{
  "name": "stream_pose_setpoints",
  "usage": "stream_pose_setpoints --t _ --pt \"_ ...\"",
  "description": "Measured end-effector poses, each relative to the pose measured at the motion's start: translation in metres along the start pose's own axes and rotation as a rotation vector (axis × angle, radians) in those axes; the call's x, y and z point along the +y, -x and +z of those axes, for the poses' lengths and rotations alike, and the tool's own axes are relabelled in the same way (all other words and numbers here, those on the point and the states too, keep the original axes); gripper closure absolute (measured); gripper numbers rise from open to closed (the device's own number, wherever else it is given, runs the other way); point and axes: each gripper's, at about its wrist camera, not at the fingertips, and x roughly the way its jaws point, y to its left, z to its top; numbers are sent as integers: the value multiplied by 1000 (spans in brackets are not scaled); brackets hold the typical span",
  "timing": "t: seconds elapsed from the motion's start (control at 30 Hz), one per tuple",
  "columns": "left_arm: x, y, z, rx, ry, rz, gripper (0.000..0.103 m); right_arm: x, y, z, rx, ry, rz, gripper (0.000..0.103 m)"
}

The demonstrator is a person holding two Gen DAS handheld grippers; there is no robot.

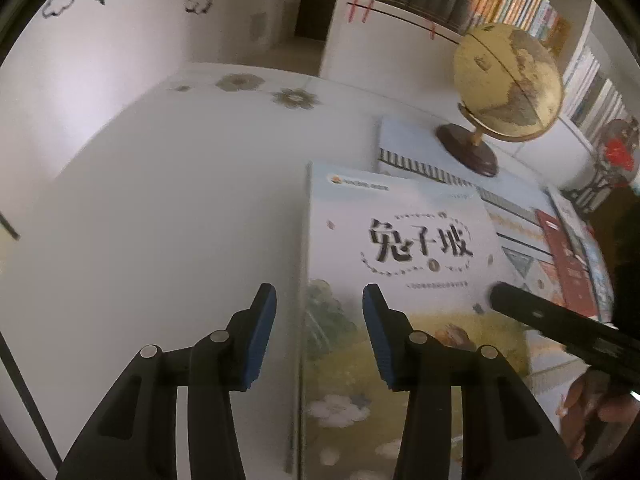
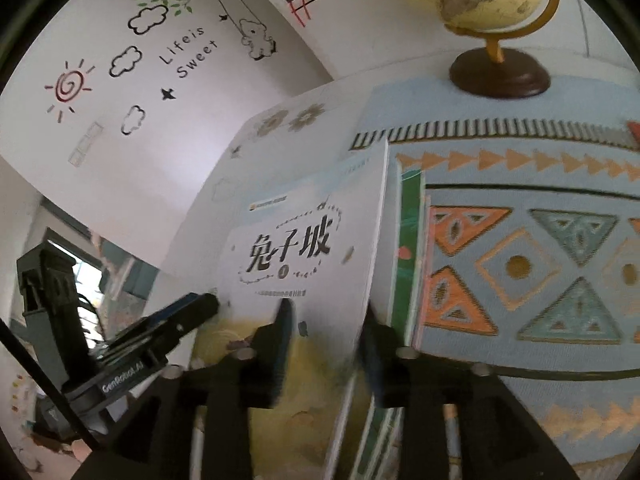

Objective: Organize books

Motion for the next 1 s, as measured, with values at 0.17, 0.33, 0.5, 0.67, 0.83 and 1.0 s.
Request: stream_pose_setpoints --t 0.17,0.33,0.5,0.67,0.83,1.0 --pt "-9 11 3 -15 -10 49 56 -17 31 4 -55 2 -48 36" --pt "-37 24 5 -37 -44 28 56 -60 63 3 -88 -44 -42 36" --pt "-91 26 13 -48 -81 4 53 -120 106 -4 -130 -119 -30 36" --pt "-159 19 16 -37 -102 -73 52 -177 155 -8 -193 -144 -57 36" --pt "-242 -4 9 -24 -117 -152 36 -244 203 -15 -266 -177 -116 31" --pt "-321 -48 -4 42 -164 -224 36 -314 231 -22 -325 -214 -206 29"
